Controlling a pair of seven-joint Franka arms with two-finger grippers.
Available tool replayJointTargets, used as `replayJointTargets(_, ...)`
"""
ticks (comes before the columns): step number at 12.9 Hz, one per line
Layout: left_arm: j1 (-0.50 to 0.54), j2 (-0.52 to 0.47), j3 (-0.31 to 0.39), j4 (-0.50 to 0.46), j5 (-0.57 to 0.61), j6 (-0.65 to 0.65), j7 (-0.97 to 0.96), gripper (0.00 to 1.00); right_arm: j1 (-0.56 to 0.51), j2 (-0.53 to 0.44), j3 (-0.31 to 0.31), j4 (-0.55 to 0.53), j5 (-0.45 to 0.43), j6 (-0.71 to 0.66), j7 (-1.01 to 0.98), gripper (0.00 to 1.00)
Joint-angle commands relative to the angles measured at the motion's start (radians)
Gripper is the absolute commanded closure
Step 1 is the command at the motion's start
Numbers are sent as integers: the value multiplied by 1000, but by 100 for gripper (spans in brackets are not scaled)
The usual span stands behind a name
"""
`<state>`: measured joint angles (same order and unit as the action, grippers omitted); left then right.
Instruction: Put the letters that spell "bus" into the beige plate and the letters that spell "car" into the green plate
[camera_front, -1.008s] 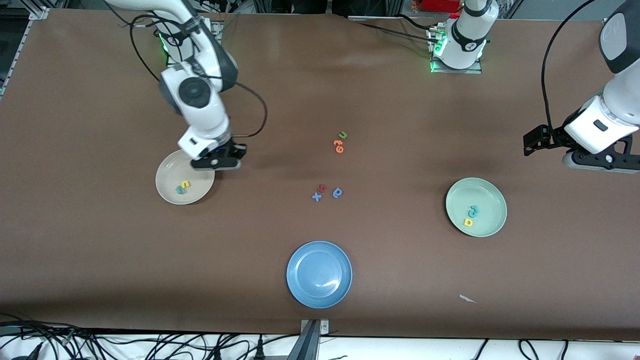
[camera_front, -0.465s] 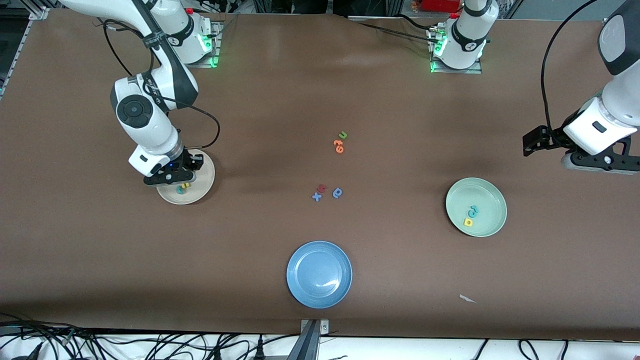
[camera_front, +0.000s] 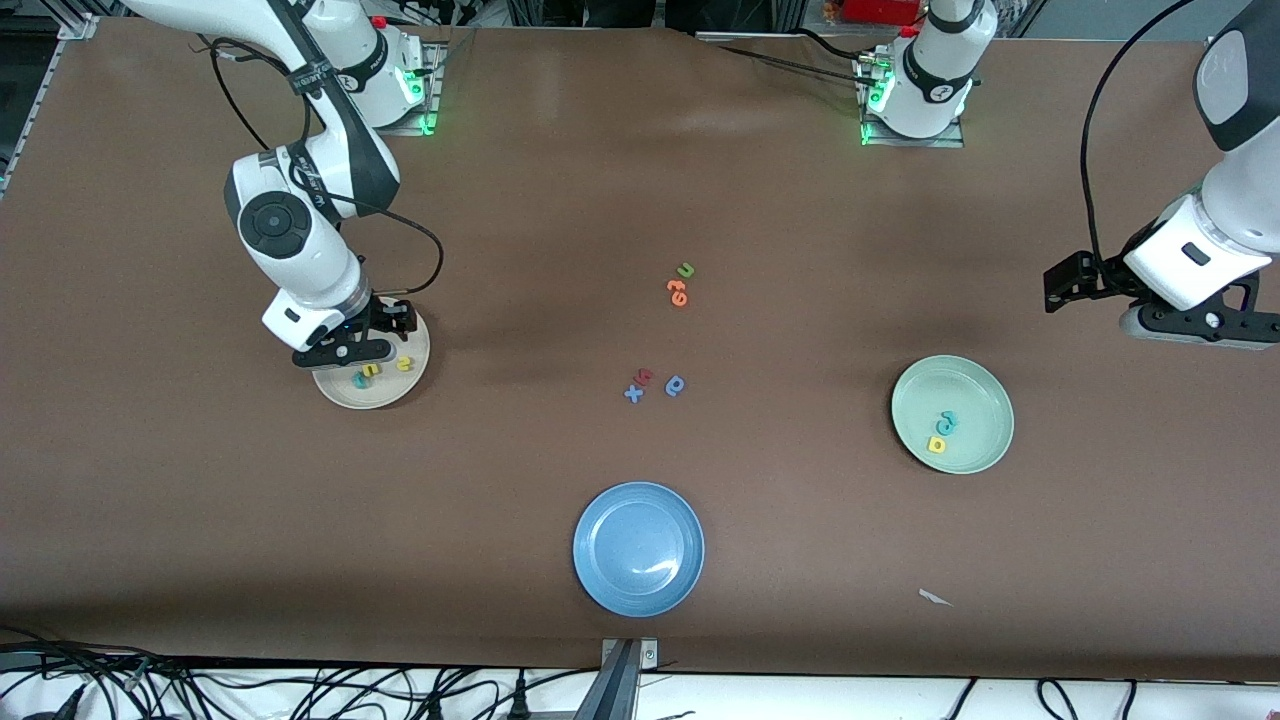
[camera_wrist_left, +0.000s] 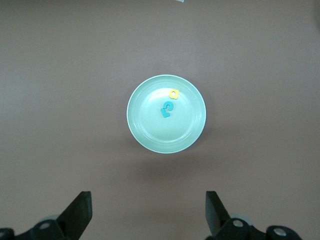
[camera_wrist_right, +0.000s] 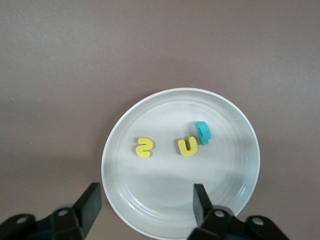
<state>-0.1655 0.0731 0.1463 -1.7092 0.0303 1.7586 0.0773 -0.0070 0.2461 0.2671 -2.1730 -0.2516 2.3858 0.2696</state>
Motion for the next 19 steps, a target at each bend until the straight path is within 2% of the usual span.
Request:
replayJointTargets(1, -6, -9, 10, -7, -30, -5, 28, 0, -1, -60, 3, -5, 28, -26, -6, 5)
replayJointTargets(8, -5, -9, 10, -7, -30, -5, 28, 0, -1, -117, 1, 199, 41, -341, -38, 4)
replayJointTargets(10, -5, -9, 10, -7, -30, -5, 28, 0, -1, -134, -6, 286, 125, -472, -82, 4)
replayJointTargets(12, -5, -9, 10, -7, -30, -5, 28, 0, 1, -142, -32, 388, 166, -595, -122, 3)
replayJointTargets(14, -6, -9, 10, -7, -30, -4, 27, 0, 2, -151, -83, 470, 250, -690, -180, 3)
replayJointTargets(15, -6, -7, 10, -7, -30, -4, 27, 0, 2, -165, -112, 481, 285, -715, -219, 2)
replayJointTargets(19, -6, -7, 10, -9, -30, -4, 27, 0, 1, -197, -183, 481, 282, -720, -392, 1)
